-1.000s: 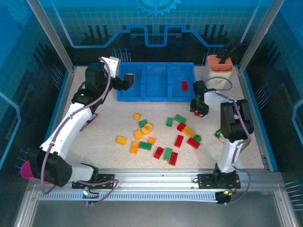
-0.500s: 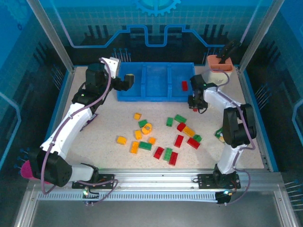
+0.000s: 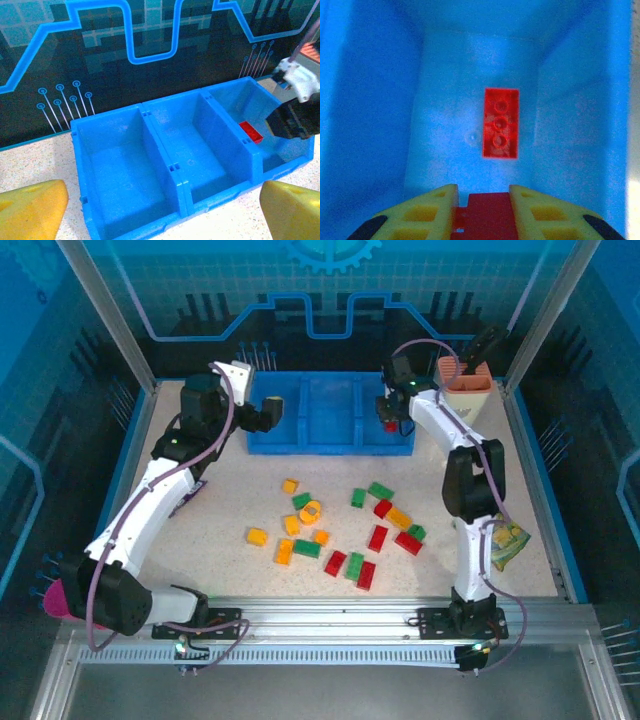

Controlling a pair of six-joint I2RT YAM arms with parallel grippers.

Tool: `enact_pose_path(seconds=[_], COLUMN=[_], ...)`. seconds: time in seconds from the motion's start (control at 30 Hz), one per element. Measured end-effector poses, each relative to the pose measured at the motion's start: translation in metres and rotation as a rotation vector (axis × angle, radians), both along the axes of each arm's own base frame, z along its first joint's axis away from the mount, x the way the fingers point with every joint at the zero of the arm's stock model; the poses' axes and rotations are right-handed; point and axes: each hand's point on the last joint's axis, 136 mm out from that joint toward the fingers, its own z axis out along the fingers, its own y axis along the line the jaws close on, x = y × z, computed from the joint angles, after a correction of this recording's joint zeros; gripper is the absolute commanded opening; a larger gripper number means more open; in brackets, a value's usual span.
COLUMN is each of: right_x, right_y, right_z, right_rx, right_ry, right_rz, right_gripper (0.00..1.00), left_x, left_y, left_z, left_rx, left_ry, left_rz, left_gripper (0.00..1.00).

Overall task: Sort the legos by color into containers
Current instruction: Place the lego in the container.

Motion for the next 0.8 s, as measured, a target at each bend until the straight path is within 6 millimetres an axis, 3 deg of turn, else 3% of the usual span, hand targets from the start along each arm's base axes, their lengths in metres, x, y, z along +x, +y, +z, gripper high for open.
enact_pose_path(seconds=[0.37, 0.57, 0.8], right_x=[0.048, 0.057, 0.057], right_y=[0.013, 0.019, 0.018], right_z=[-0.039, -0.058, -0.059], right_rx=[-0.014, 0.004, 0.011], right_ry=[-0.009, 0.006, 0.008], right_rz=[0.037, 0.05, 0.051], right_gripper=[0.32, 0.35, 0.38], left_x=[0.0, -0.001, 0.0], left_y=[0.001, 0.001, 0.0], left_z=[0.001, -0.001, 0.002], left_rx=[0.002, 0.004, -0.001], left_ry=[-0.003, 0.005, 0.022], left_rz=[0.008, 0.008, 0.007], left_gripper=[0.99, 0.99, 1.0])
